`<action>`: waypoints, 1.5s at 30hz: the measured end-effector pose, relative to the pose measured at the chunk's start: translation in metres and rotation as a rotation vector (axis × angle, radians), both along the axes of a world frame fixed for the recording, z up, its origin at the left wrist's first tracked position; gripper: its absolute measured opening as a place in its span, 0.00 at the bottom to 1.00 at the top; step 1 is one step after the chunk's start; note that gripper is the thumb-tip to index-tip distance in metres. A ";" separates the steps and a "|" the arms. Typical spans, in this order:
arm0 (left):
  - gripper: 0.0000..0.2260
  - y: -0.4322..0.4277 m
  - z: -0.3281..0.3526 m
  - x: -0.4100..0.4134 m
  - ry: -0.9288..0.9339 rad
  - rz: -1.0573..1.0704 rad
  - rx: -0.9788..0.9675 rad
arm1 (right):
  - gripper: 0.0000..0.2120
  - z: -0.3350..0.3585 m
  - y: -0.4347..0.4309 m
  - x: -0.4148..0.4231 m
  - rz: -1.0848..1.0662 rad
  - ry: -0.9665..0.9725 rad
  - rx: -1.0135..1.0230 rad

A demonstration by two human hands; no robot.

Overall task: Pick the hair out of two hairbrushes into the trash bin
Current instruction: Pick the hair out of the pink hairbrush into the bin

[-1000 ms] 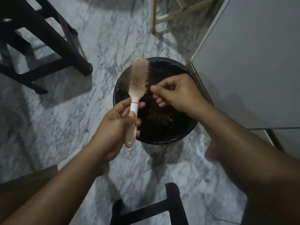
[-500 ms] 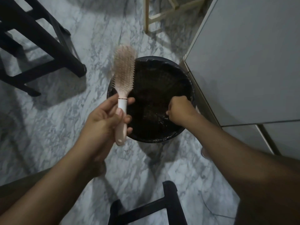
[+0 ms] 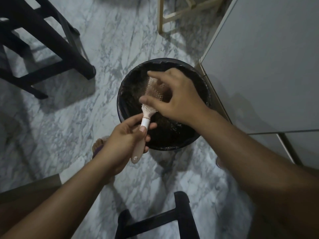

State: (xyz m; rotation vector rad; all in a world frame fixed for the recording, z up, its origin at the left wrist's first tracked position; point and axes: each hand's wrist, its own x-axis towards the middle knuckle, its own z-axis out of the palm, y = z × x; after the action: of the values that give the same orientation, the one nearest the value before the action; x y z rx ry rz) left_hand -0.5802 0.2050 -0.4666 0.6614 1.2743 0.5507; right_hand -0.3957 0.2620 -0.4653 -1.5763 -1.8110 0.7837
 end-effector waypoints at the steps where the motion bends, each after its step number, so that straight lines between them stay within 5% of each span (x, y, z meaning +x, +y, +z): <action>1: 0.16 -0.001 0.000 0.001 0.011 -0.016 0.015 | 0.32 -0.003 -0.003 -0.003 0.023 -0.054 -0.005; 7: 0.15 -0.005 -0.001 0.008 -0.032 -0.001 -0.001 | 0.08 -0.011 -0.003 -0.008 0.010 -0.127 0.103; 11: 0.15 -0.007 -0.006 0.008 -0.069 0.045 -0.076 | 0.07 0.004 0.006 -0.002 -0.089 0.055 0.197; 19: 0.16 -0.008 -0.010 -0.003 -0.015 0.078 -0.087 | 0.05 0.046 0.016 0.017 -0.253 0.258 0.718; 21: 0.16 -0.007 -0.009 -0.004 -0.002 0.071 -0.071 | 0.06 0.037 0.018 0.024 -0.232 0.088 0.452; 24: 0.16 -0.007 -0.006 -0.004 -0.013 0.048 -0.042 | 0.08 0.015 0.013 0.032 0.052 -0.555 -0.519; 26: 0.16 -0.007 -0.005 -0.003 -0.014 0.040 -0.028 | 0.15 0.004 0.004 0.031 0.202 -0.741 -0.791; 31: 0.16 -0.006 -0.005 -0.001 -0.024 0.020 -0.001 | 0.25 0.009 0.004 0.013 -0.015 -0.198 -0.051; 34: 0.16 -0.008 -0.004 -0.001 -0.022 -0.004 0.029 | 0.28 0.003 0.000 0.000 0.003 -0.093 -0.011; 40: 0.18 -0.010 -0.001 0.000 0.058 -0.025 0.138 | 0.10 -0.012 0.000 -0.006 -0.064 -0.010 0.176; 45: 0.16 -0.011 0.001 0.003 0.003 -0.020 0.104 | 0.05 -0.004 0.002 -0.008 -0.147 0.048 0.249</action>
State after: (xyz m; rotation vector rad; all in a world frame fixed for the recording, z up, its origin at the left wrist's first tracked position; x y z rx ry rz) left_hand -0.5771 0.1941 -0.4657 0.7609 1.2472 0.6030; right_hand -0.4036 0.2635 -0.4696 -1.4948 -1.6650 0.5027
